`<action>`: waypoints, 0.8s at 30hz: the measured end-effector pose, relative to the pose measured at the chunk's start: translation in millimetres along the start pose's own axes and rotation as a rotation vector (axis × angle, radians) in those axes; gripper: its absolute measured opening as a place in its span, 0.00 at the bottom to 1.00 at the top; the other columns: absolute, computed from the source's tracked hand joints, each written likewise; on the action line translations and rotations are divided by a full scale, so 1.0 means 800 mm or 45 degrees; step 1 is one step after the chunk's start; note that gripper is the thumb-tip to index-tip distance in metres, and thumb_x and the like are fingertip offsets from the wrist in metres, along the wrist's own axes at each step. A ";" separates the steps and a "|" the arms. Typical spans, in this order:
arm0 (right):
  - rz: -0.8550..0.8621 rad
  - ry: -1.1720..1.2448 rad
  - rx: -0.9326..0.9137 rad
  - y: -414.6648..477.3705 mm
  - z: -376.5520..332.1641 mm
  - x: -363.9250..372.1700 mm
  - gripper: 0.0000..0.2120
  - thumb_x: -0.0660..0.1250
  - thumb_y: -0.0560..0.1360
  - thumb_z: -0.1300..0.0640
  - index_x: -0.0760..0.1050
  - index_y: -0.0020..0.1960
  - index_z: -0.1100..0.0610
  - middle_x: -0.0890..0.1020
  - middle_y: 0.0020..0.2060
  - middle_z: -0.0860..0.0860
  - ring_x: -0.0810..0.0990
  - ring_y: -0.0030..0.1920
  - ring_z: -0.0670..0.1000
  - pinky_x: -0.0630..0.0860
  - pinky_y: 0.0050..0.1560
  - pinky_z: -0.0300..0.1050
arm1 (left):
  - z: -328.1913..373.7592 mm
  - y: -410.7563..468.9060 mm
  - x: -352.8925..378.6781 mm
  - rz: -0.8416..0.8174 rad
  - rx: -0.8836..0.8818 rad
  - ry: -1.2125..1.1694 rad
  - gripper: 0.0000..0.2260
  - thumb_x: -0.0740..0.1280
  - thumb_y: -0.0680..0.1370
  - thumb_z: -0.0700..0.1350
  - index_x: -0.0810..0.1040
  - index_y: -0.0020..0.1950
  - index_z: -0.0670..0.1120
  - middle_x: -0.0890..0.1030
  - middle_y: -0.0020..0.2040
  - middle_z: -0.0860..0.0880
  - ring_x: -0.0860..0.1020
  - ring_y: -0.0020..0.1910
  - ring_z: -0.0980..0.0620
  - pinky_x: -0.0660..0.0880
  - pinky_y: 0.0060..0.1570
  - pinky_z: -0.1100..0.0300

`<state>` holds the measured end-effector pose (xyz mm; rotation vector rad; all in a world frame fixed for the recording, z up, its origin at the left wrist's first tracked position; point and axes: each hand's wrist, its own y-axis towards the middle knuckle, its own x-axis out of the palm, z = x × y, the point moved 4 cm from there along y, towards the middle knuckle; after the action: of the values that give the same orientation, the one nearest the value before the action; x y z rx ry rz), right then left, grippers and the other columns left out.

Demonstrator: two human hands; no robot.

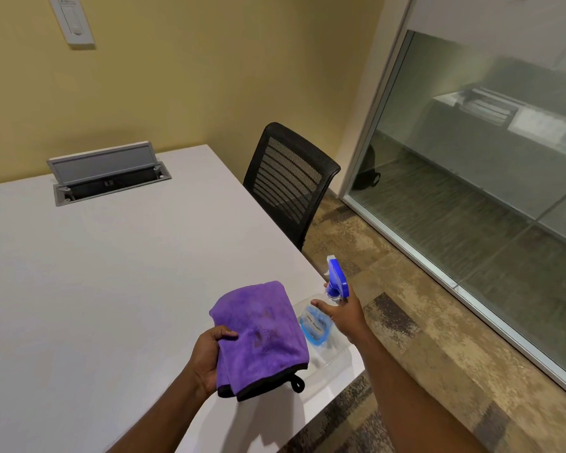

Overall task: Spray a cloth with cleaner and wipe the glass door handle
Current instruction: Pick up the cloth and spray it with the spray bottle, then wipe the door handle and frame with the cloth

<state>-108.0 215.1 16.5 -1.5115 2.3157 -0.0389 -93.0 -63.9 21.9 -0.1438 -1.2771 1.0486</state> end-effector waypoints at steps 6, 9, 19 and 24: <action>0.129 -0.093 0.033 -0.020 0.012 -0.023 0.31 0.79 0.66 0.59 0.68 0.64 0.57 0.75 0.57 0.52 0.75 0.58 0.50 0.75 0.57 0.43 | -0.011 0.001 0.007 -0.004 0.010 0.034 0.20 0.65 0.65 0.36 0.73 0.57 0.42 0.81 0.47 0.39 0.79 0.44 0.38 0.80 0.42 0.47; 0.624 0.026 0.179 -0.062 0.022 -0.046 0.17 0.76 0.69 0.62 0.71 0.52 0.59 0.79 0.50 0.59 0.79 0.49 0.57 0.78 0.51 0.50 | -0.018 0.002 0.008 0.005 0.002 0.042 0.18 0.63 0.67 0.36 0.73 0.56 0.41 0.81 0.47 0.39 0.80 0.44 0.38 0.80 0.43 0.46; 0.695 -0.028 0.021 -0.181 0.035 -0.037 0.08 0.69 0.76 0.55 0.71 0.42 0.55 0.78 0.36 0.48 0.77 0.36 0.46 0.72 0.32 0.29 | -0.069 0.005 0.008 0.013 -0.157 0.224 0.24 0.68 0.62 0.37 0.73 0.58 0.42 0.81 0.46 0.39 0.80 0.43 0.37 0.79 0.43 0.48; 0.260 -0.126 0.178 -0.206 0.054 -0.034 0.18 0.58 0.75 0.36 0.71 0.51 0.50 0.80 0.46 0.45 0.79 0.46 0.46 0.74 0.42 0.38 | -0.109 0.011 0.026 -0.015 -0.287 0.349 0.20 0.65 0.65 0.38 0.73 0.57 0.41 0.82 0.45 0.39 0.79 0.42 0.37 0.78 0.42 0.49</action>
<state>60.2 177.3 21.0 -1.1785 2.3233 -0.0694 -27.6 -5.7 1.2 -0.4369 -1.1403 0.8397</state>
